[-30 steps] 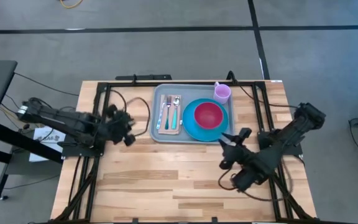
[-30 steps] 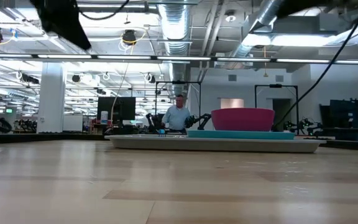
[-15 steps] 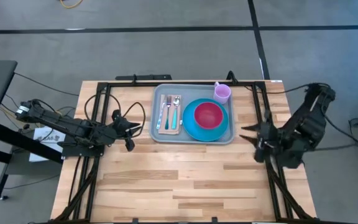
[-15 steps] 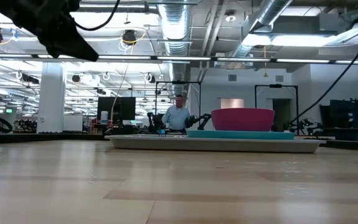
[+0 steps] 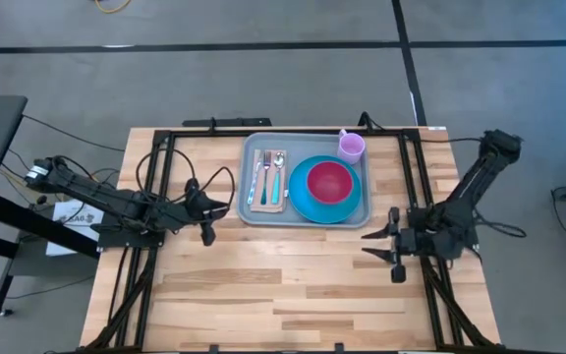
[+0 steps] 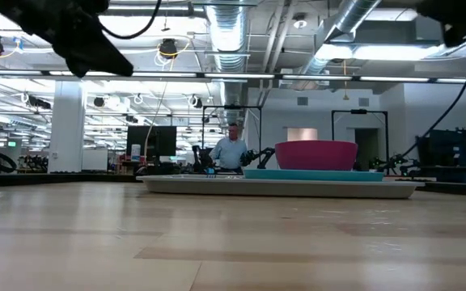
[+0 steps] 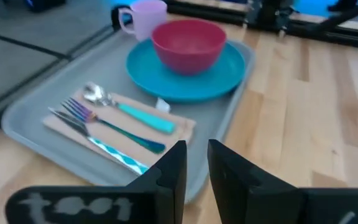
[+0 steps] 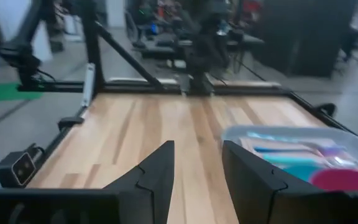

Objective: Set up tray
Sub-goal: Return to Home Position

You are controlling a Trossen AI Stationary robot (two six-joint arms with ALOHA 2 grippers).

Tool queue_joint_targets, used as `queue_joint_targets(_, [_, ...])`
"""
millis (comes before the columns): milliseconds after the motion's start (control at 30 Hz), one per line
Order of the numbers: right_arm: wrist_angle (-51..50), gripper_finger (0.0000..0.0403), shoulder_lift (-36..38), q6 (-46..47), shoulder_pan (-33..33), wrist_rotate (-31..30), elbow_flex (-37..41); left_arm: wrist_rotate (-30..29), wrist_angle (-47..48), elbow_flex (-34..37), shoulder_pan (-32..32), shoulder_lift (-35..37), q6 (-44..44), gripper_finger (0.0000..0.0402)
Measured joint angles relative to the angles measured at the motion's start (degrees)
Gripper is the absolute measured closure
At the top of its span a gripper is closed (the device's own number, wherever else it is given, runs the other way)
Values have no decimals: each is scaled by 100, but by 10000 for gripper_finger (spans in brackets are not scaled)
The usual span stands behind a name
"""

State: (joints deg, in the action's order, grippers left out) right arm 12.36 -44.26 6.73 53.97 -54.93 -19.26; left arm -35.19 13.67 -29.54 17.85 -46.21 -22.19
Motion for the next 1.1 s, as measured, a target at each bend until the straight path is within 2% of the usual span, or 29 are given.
queue_joint_targets(100, [1097, 274, 59, -758, -400, 755, 429, -304, -179, 0, -44, -3, 220, 345])
queue_joint_targets(200, [1375, 274, 260, -1272, -839, 1308, 601, -707, -204, 0, -111, 59, 235, 345])
queue_joint_targets(400, [404, 274, 896, -1186, -1588, 1450, 611, -746, 202, 0, -174, 352, 266, 345])
queue_joint_targets(567, [-832, 274, 1667, -431, -1744, 2130, 611, -800, 1655, -2, -170, 910, -609, 345])
queue_joint_targets(667, [-964, 274, 1979, -259, -1710, 2221, 771, -1202, 2021, 96, -56, 1202, -1129, 345])
queue_joint_targets(767, [-403, 274, 2328, -536, -1697, 2213, 1198, -1670, 1398, 501, 72, 1443, -1128, 345])
queue_joint_targets(833, [299, 274, 2531, -741, -1700, 2315, 1538, -1762, 765, 839, 107, 1548, -930, 345])
queue_joint_targets(900, [685, 274, 2711, -892, -1698, 2475, 1866, -1666, 133, 1194, 113, 1627, -626, 345])
queue_joint_targets(1100, [640, 274, 2983, -988, -1758, 2483, 1879, -1019, -2113, 2306, 109, 1664, 471, 345])
